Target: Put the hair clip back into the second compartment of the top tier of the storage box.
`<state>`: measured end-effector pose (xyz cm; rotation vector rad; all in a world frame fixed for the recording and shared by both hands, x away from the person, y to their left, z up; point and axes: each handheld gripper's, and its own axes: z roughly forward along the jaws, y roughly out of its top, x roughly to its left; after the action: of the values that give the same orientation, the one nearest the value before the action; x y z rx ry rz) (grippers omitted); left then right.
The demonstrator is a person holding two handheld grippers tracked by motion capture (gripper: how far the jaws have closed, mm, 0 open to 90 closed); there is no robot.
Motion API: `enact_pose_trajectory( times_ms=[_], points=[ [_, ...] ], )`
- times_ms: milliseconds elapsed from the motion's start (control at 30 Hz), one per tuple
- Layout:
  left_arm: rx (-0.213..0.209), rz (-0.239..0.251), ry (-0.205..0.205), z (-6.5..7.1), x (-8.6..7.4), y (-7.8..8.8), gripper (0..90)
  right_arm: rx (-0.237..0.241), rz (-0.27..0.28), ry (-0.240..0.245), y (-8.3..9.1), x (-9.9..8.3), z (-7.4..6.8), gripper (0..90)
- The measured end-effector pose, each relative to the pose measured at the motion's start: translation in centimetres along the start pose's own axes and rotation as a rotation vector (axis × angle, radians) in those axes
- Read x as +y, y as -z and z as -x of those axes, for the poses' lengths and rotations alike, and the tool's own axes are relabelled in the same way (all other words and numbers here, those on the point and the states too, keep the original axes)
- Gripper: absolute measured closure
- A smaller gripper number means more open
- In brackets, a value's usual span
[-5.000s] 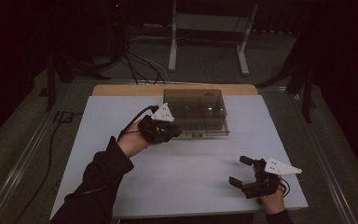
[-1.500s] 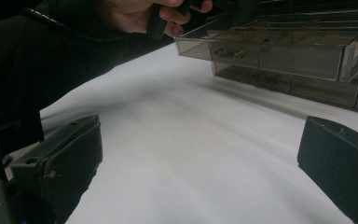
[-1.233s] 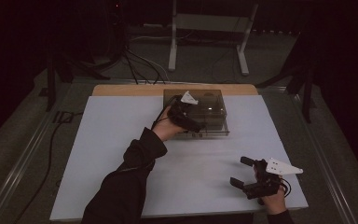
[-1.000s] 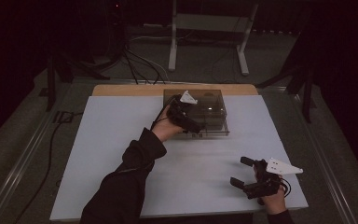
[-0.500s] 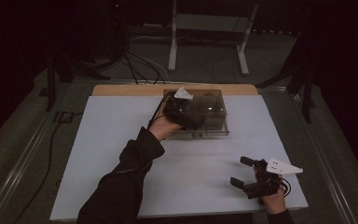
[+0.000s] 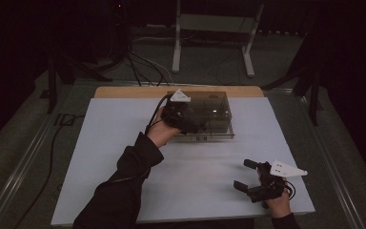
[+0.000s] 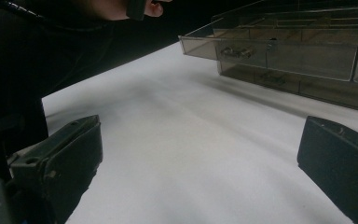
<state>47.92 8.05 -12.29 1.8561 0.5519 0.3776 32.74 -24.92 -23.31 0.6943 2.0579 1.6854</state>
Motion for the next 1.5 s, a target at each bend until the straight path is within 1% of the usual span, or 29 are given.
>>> enact_pose_trajectory(
  times_ms=[67, 167, 200, 433, 467, 500, 567, 833, 900, 933, 1000, 1033, 1067, 1100, 1167, 1267, 1300, 1433, 1500],
  points=[
    [0.004, 0.006, 0.007, 0.0, -0.1, 0.2, 0.4, 0.0, 0.002, -0.002, 0.0, 0.0, 0.0, 0.0],
    [0.01, 0.006, 0.005, -0.1, -0.3, 0.4, 0.4, 0.001, -0.001, -0.002, 0.0, 0.0, 0.0, 0.0],
    [0.017, 0.007, 0.0, -0.1, -0.5, 0.6, 0.4, 0.001, 0.004, -0.002, 0.0, 0.0, 0.0, 0.0],
    [0.023, 0.004, 0.007, -0.4, -1.4, 1.4, 0.4, 0.0, 0.003, -0.003, -0.1, 0.1, 0.0, 0.0],
    [0.03, 0.005, 0.009, -0.5, -1.8, 1.8, 0.4, 0.0, 0.001, -0.003, -0.1, 0.1, 0.0, 0.0],
    [0.03, 0.005, 0.009, -0.5, -1.8, 1.8, 0.4, 0.0, 0.0, -0.002, -0.1, 0.1, -0.1, 0.0],
    [0.043, 0.012, 0.02, -0.7, -2.4, 2.4, 0.4, 0.0, 0.002, -0.001, -0.1, 0.1, -0.1, 0.0],
    [0.065, 0.023, 0.046, -1.3, -3.8, 4.2, 0.4, 0.001, 0.001, -0.002, -0.1, 0.1, -0.1, 0.0],
    [0.069, 0.025, 0.049, -1.4, -4.0, 4.4, 0.4, 0.001, 0.001, -0.004, -0.1, 0.1, -0.1, 0.0],
    [0.08, 0.028, 0.057, -1.6, -4.6, 4.9, 0.4, 0.001, 0.001, -0.004, -0.1, 0.1, -0.1, 0.0],
    [0.087, 0.028, 0.06, -1.8, -5.0, 5.2, 0.4, 0.0, 0.0, -0.001, -0.1, 0.1, -0.1, 0.0],
    [0.087, 0.028, 0.06, -1.8, -5.0, 5.2, 0.4, 0.0, 0.0, 0.0, -0.1, 0.1, -0.1, 0.0],
    [0.088, 0.017, 0.061, -2.0, -5.7, 5.6, 0.5, 0.0, -0.001, -0.001, -0.2, 0.1, -0.1, 0.0],
    [0.088, 0.017, 0.061, -2.0, -5.7, 5.6, 0.4, -0.001, -0.001, -0.001, -0.2, 0.1, -0.1, 0.0],
    [0.093, 0.024, 0.071, -2.1, -6.5, 6.1, 0.4, -0.002, -0.001, 0.001, -0.2, 0.1, -0.1, 0.0],
    [0.095, 0.024, 0.081, -2.2, -7.3, 6.7, 0.4, -0.003, -0.002, -0.001, -0.2, 0.1, -0.1, 0.0],
    [0.095, 0.024, 0.081, -2.2, -7.3, 6.7, 0.4, -0.003, -0.002, -0.001, -0.2, 0.1, -0.1, 0.0],
    [0.095, 0.025, 0.095, -2.4, -8.6, 7.6, 0.4, -0.003, -0.004, 0.001, -0.2, 0.1, -0.1, 0.0],
    [0.098, 0.024, 0.095, -2.4, -8.9, 7.8, 0.4, -0.002, -0.004, 0.0, -0.2, 0.0, -0.1, 0.0]
  ],
)
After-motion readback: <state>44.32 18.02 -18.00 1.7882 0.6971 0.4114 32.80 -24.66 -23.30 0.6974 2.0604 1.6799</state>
